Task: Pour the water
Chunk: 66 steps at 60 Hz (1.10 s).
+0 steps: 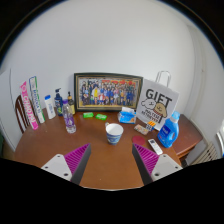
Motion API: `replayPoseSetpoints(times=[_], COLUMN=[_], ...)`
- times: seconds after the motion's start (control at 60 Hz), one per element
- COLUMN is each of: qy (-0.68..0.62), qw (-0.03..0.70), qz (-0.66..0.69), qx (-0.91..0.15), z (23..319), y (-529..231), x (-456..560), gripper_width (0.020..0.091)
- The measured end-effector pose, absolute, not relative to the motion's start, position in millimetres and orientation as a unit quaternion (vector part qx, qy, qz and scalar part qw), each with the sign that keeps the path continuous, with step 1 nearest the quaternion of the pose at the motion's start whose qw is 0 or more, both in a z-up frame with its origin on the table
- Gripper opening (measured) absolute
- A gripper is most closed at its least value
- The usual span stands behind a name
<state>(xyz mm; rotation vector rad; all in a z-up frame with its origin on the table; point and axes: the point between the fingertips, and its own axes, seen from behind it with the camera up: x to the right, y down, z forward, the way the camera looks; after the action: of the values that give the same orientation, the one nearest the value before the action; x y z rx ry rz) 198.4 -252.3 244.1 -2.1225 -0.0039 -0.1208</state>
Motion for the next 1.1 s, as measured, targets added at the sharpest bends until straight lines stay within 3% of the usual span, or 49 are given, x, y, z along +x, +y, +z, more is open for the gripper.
replayPoseSetpoints(times=[0.4,0.6,0.817,0.95,1.0,1.033,1.1], qy=[-0.065,-0.062,-0.025,-0.008,-0.011,-0.013,-0.017], qw=[0.485,0.526,0.553,0.546,0.549,0.556,0.570], qz=[0.010,0.034,0.011,-0.014,-0.016,-0.020,-0.021], qx=[-0.872,-0.848,-0.833,-0.838,-0.835,-0.831,-0.821], z=[209.9,173.7,123.6,87.3,81.0,80.2,82.0], y=[-177.1,-75.8,37.2,74.5,81.2,83.8,85.6], x=[45.9,-38.3,-57.3,-50.8,-50.6,-49.9,-51.8], gripper_width=[0.0855,0.0860,0.0852,0.0771,0.0664,0.0537,0.0484])
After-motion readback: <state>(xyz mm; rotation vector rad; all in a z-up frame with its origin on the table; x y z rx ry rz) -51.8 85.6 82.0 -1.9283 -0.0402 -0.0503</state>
